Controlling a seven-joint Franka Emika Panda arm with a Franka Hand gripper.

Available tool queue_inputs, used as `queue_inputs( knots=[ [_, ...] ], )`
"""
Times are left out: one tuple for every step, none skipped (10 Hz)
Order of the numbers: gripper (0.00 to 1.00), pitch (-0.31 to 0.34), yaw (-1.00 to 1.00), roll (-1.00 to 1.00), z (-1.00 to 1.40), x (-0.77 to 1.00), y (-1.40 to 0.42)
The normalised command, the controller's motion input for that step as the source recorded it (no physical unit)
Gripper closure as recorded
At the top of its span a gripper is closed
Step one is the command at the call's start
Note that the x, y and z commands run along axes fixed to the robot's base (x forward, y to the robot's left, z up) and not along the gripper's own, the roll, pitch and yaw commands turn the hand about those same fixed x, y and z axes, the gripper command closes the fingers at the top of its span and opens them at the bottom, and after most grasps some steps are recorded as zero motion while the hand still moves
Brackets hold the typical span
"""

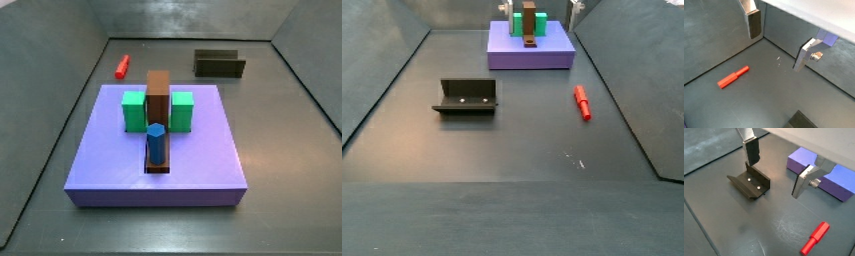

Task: Pick up the red object. Move up. Place the red object on the fixture. Regrasp the red object. Move to above the board. Insert the red object.
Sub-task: Pick up the red object.

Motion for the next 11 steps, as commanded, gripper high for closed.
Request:
queue_inputs(
  knots=[
    [0.0, 0.0, 0.0, 0.01, 0.0, 0.0, 0.0],
    [0.0, 0.0, 0.0, 0.0, -0.08, 0.09, -0.01],
    [0.0, 0.0, 0.0, 0.0, -0.03, 0.0, 0.0],
    [0.0, 0.0, 0.0, -0.03, 0.0, 0.01, 0.0],
    [0.0, 0.0, -0.22, 0.0, -0.23, -0.02, -0.5],
    [0.0, -0.187, -0.06, 0.0, -0.86, -0.26, -1.0],
    [0.0, -0.146, -0.02, 0.0, -0.78, -0.3, -1.0],
    [0.0, -0.13, 0.0, 0.0, -0.94, -0.46, -0.73],
    [0.0, -0.111, 0.0, 0.0, -0.95, -0.57, -0.44],
    [0.0, -0.166, 0.0, 0.0, -0.88, -0.55, -0.22],
    [0.0, -0.237, 0.0, 0.02, -0.84, -0.54, 0.0]
  ],
)
